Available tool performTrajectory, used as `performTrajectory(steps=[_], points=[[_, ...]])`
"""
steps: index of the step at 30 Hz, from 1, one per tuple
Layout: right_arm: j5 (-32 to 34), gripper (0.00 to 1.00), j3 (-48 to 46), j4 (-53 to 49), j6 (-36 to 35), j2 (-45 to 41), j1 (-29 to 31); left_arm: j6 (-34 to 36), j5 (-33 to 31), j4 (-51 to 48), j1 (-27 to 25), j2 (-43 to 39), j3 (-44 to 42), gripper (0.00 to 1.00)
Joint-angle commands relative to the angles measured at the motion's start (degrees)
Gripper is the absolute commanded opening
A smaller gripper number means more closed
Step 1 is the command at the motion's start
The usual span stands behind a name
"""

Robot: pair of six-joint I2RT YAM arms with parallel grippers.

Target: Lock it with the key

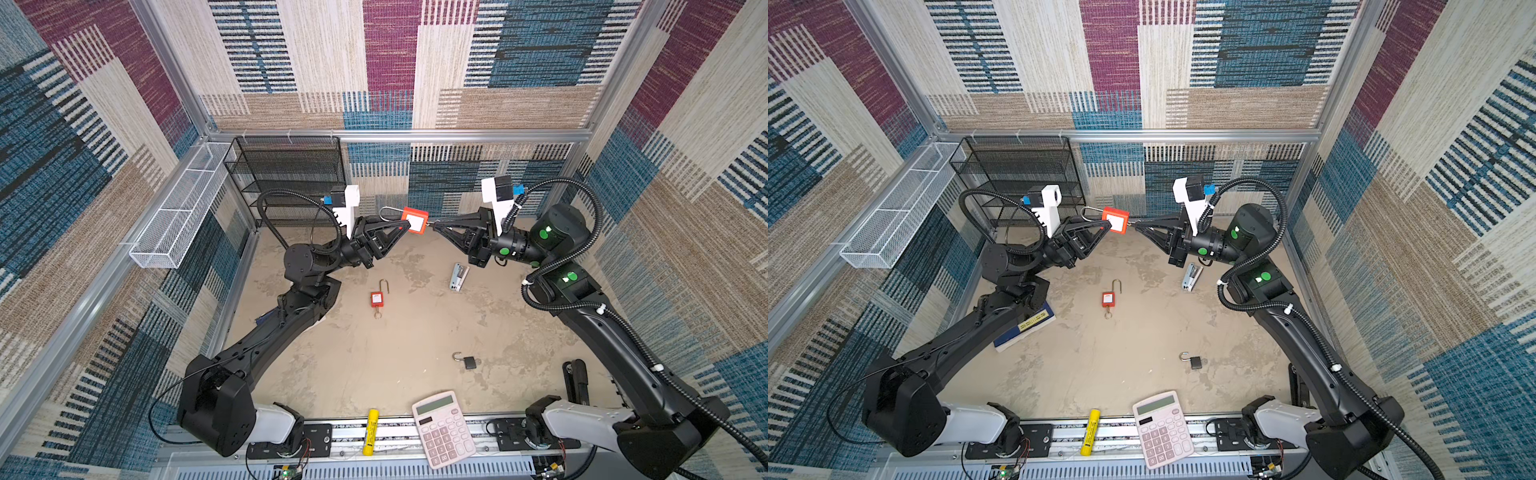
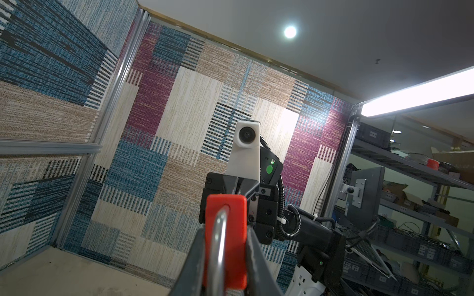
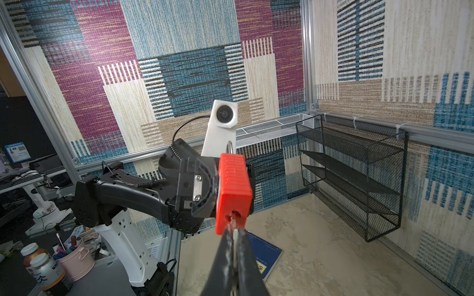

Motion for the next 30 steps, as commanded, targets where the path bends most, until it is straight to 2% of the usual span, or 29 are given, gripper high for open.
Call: performTrajectory(steps=[1,11,14,17,19,23,25,30], points=[[0.14,0.0,-0.32,3.5,-1.66,-1.55,-0.19,-1.33,-5.56,-0.43,2.5,-1.07,-0.11,0.0],[2.44,0.0,-1.8,5.76,0.92,-1.91,-0.28,-0.69,-3.48,-2.34,8.45,-5.56,-2.65,0.0],[3.64,0.0,-1.22,2.93,-0.43,-2.23,-0.28,0.63,-0.1,-7.62,11.0,-7.48,-2.84,0.0],[4.52,0.0,-1.52,-0.01,-1.98,-3.21,-0.28,8.67,4.12,-21.86,12.04,-11.04,-2.6,0.0],[6.32,0.0,-2.85,-1.68,-3.48,-4.35,-0.28,18.25,5.43,-38.92,12.07,-14.03,-1.56,0.0],[10.43,0.0,-5.61,-4.84,-6.9,-5.24,-0.27,33.82,5.05,-63.99,12.07,-17.66,0.51,0.0],[12.02,0.0,-6.83,-6.19,-8.02,-5.25,-0.28,39.23,4.71,-73.08,12.07,-18.63,1.37,0.0],[14.91,0.0,-8.7,-8.66,-10.36,-5.32,-0.27,46.02,3.8,-84.32,12.07,-19.56,1.6,0.0]])
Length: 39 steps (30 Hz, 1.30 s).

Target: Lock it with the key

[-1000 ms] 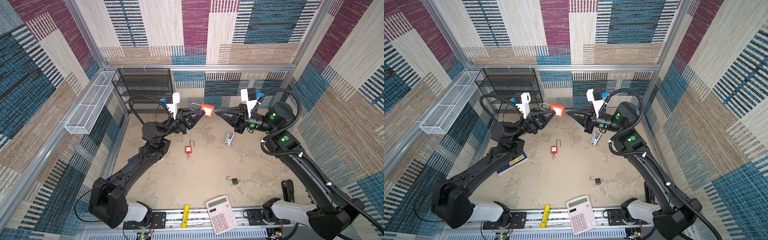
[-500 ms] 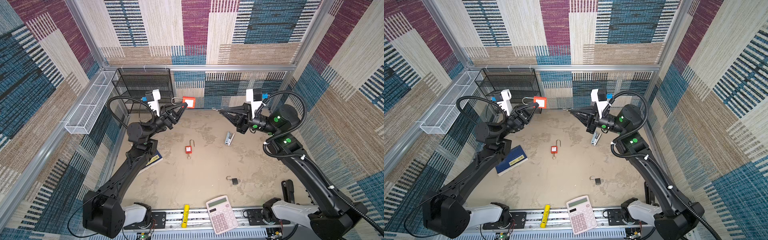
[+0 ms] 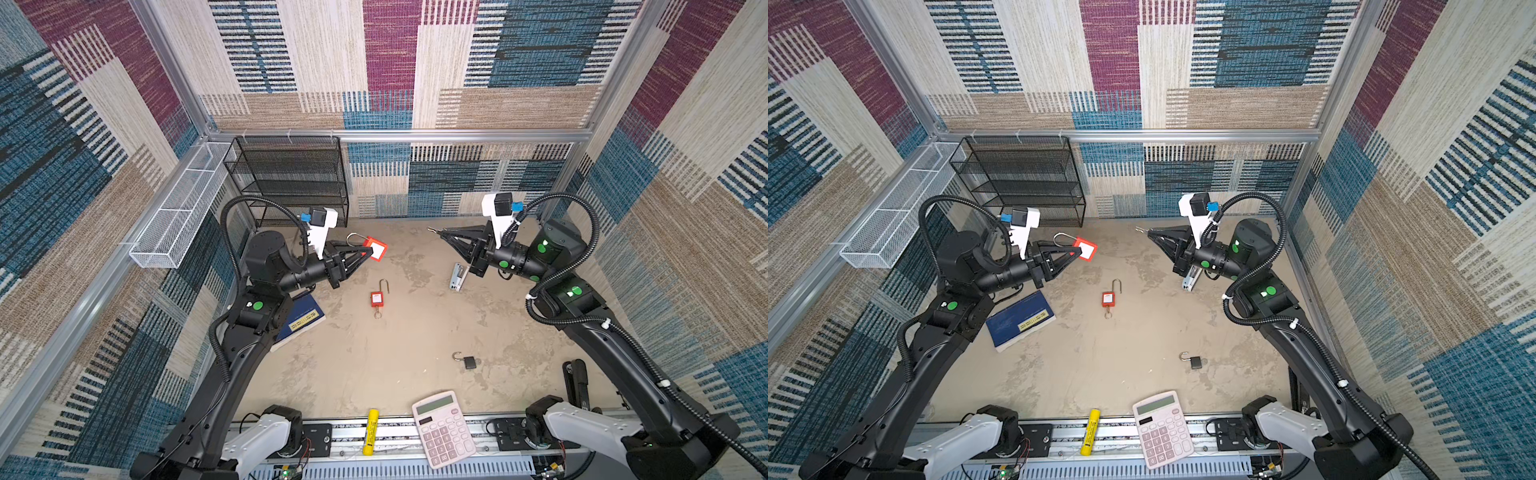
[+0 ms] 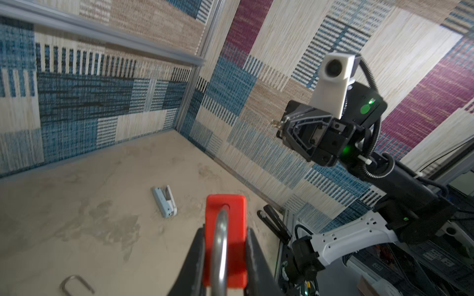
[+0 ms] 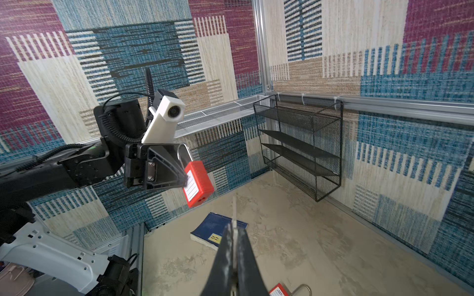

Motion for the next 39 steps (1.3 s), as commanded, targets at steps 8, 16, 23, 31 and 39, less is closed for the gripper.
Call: performTrajectory(steps=[8,16,23,31,39], points=[[5.29,0.0,-4.02,-2.81,-3.32,-1.57,0.05,17.84,0.63,-25.24,-0.02,1.13,3.71,0.0],[5.96,0.0,-5.07,-4.2,-3.85,-2.74,0.05,25.67,-2.08,-35.97,-0.02,5.29,4.52,0.0],[5.95,0.0,-5.07,-4.46,-3.93,-2.52,0.05,31.45,-6.79,-40.65,-0.28,7.29,0.88,0.0],[5.62,0.0,-5.21,-4.47,-3.48,-2.38,0.05,39.77,-8.8,-41.88,-2.63,9.89,-4.13,0.0],[5.92,0.0,-5.43,-4.96,-3.38,-3.1,0.06,45.84,-13.82,-47.83,-5.47,20.58,-2.85,0.0]])
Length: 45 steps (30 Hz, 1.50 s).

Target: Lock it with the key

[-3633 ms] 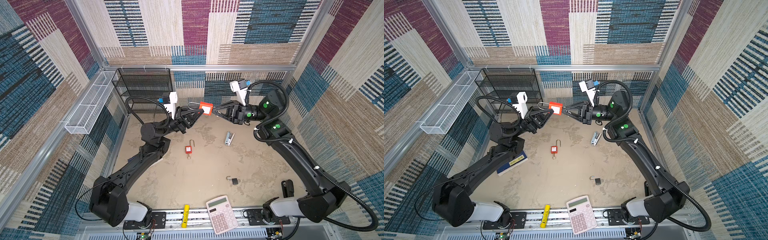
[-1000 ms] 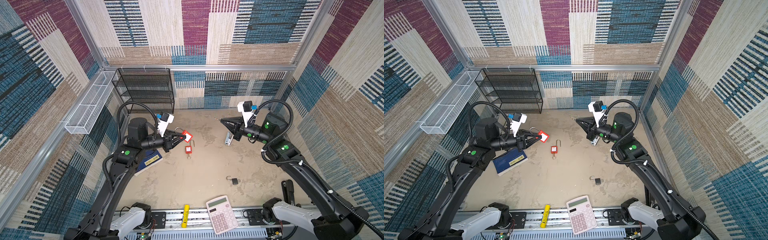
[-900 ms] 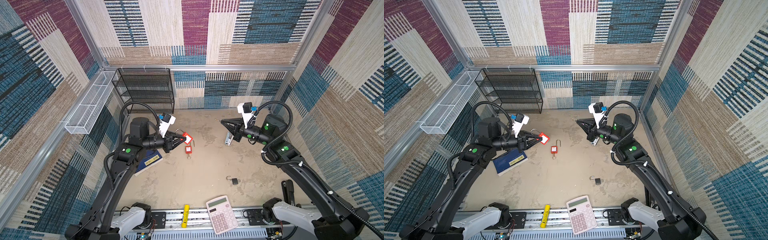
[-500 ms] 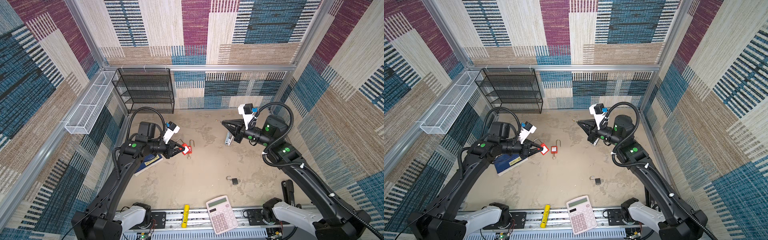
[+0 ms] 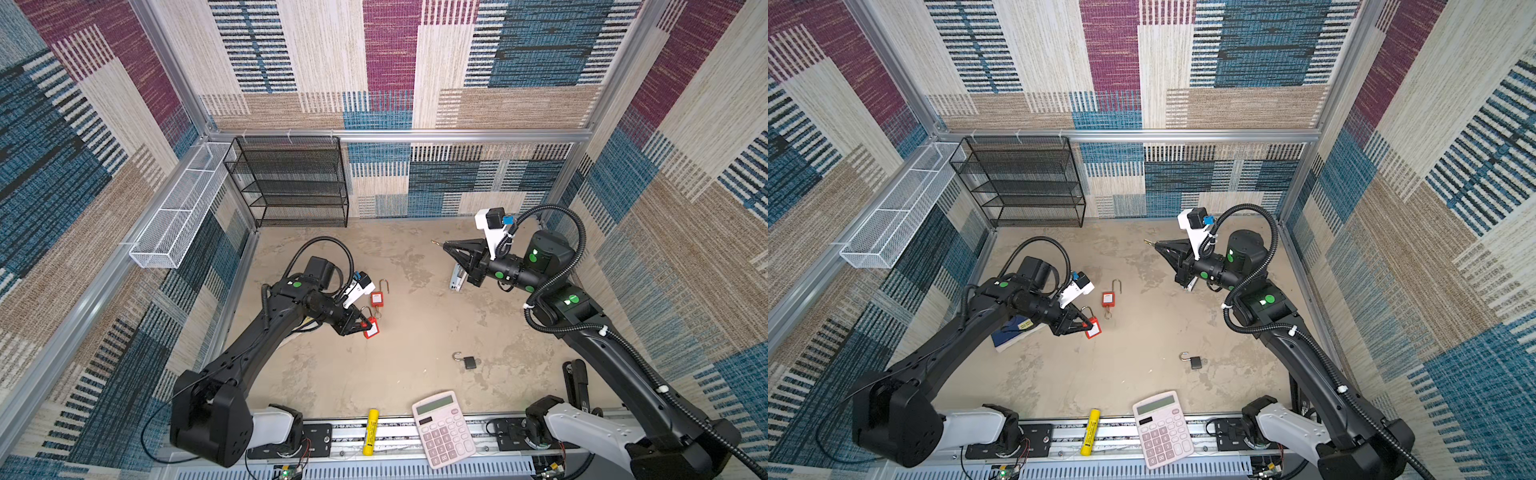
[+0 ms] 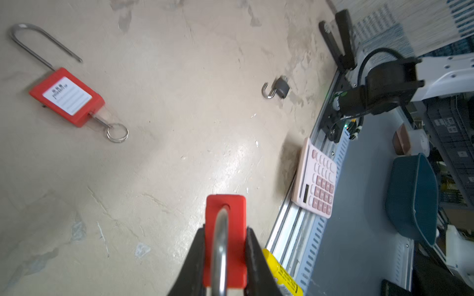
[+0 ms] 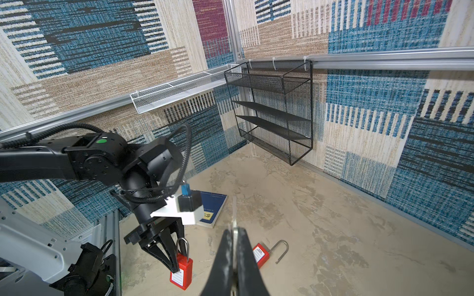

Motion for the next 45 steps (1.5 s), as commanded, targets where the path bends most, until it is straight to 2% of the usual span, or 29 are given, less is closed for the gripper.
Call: performTrajectory(steps=[1,17,19,26,32,45], points=[[0.47,0.0,-0.15,-0.02,0.14,-0.41,0.05,5.35,-3.49,-4.09,-1.43,3.83,1.22,0.0],[0.56,0.0,-0.67,-0.5,0.21,-0.87,0.06,8.15,-4.99,-5.4,-6.28,19.53,5.62,0.0],[0.31,0.0,-0.8,-0.42,0.46,-0.89,0.14,8.24,-6.98,-5.44,-6.61,20.53,5.98,0.0],[0.35,0.0,-1.02,-0.24,0.64,-0.85,0.1,7.72,-6.75,-4.89,-7.1,24.35,6.97,0.0],[0.67,0.0,-0.84,-0.83,0.29,-1.29,0.14,7.47,-3.92,-2.86,-7.19,25.96,6.24,0.0],[0.75,0.0,-0.95,-0.98,0.1,-1.44,0.08,6.32,-7.45,-1.08,-7.19,28.31,5.45,0.0]])
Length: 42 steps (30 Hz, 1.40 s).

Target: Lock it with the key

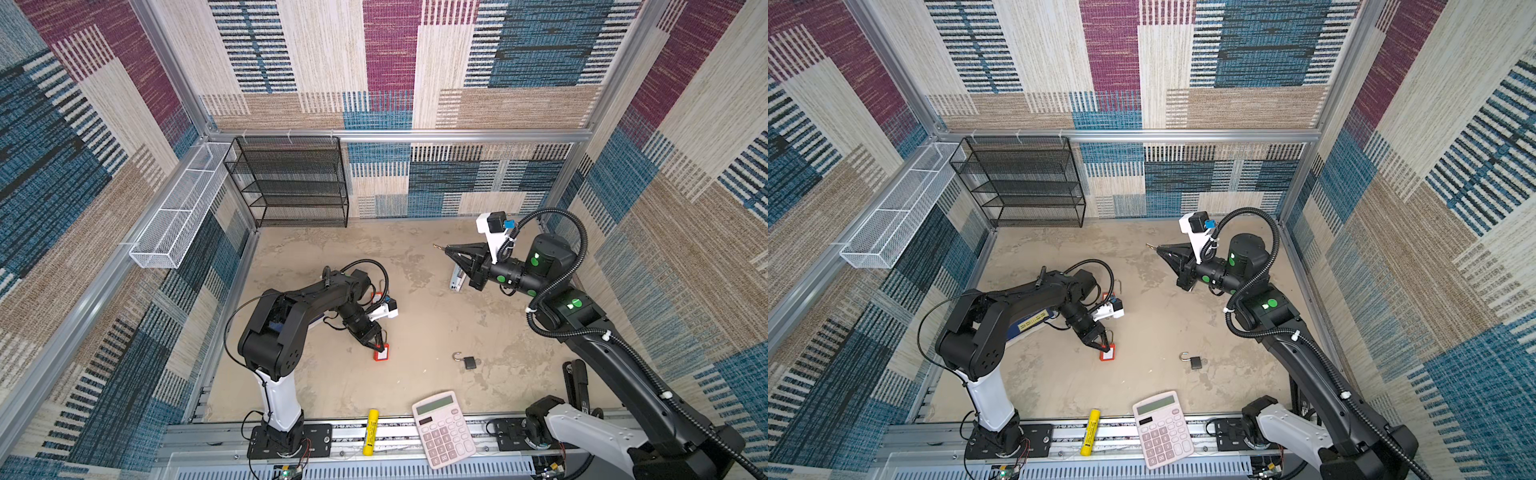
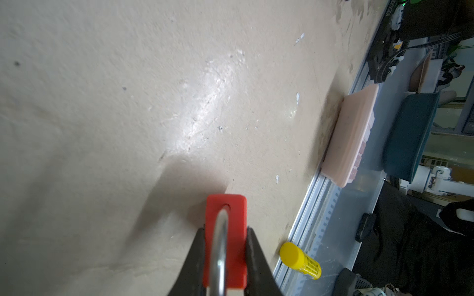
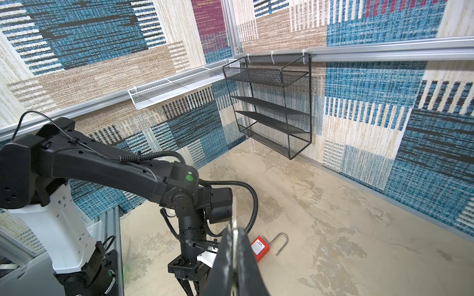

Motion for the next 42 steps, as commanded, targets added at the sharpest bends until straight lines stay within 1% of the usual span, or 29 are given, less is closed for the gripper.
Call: performTrajectory(steps=[1,4,5,9,12,19,29,37,40,42], points=[[0.31,0.0,0.17,0.46,0.09,-0.12,0.11,-0.09,-5.22,1.05,-0.04,0.37,-0.22,0.01],[0.2,0.0,0.24,0.61,0.09,-0.05,0.1,-0.56,-5.97,1.19,-0.04,0.28,-0.02,0.08],[0.23,0.0,0.33,0.54,0.06,0.0,0.11,-0.62,-6.03,1.29,-0.04,0.31,0.03,0.12],[0.17,0.0,0.78,0.37,-0.09,0.3,0.07,-1.49,-6.96,1.44,-0.04,0.35,0.7,0.19],[0.36,0.0,0.85,0.28,-0.26,0.23,0.09,-1.7,-7.83,1.54,-0.1,0.03,1.04,0.2],[0.15,0.0,1.15,0.27,-0.24,0.39,0.14,-1.78,-8.72,2.62,-0.04,-1.36,0.64,0.29],[0.06,0.0,1.15,0.19,-0.26,0.31,0.08,-3.38,-8.91,4.72,-0.04,-3.11,-0.1,0.37],[0.33,0.0,1.05,0.02,-0.34,-0.11,0.05,-4.66,-10.33,4.66,-0.04,-3.34,-0.1,0.38],[0.15,0.0,1.01,0.09,-0.33,0.01,0.08,-6.6,-10.8,4.73,0.16,-3.85,-0.12,0.38],[0.1,0.0,1.04,0.2,-0.35,0.01,0.07,-9.62,-10.48,4.84,0.65,-3.87,-0.02,0.38]])
